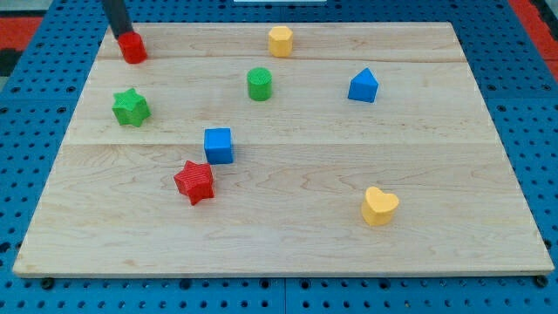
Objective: Push the red circle to the red star
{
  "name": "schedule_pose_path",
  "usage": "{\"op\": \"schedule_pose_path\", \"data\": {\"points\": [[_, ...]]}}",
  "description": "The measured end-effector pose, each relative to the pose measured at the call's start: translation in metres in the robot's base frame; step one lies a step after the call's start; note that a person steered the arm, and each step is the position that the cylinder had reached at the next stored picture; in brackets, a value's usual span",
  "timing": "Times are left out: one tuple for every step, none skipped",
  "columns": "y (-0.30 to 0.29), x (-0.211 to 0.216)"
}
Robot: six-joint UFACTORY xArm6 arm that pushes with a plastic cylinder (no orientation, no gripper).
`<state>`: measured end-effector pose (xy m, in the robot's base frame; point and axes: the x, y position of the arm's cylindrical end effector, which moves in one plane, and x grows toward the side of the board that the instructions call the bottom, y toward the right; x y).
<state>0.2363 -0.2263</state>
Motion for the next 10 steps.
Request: {"op": "schedule_pose_path", "data": {"points": [[0.026,0.036],[0.000,0.038],[0.024,0.072],[0.077,0.109],[0.087,0.134],[0.093,0.143],[0.129,0.147],[0.113,0.159],[0.095,0.193],[0.095,0.239]]}}
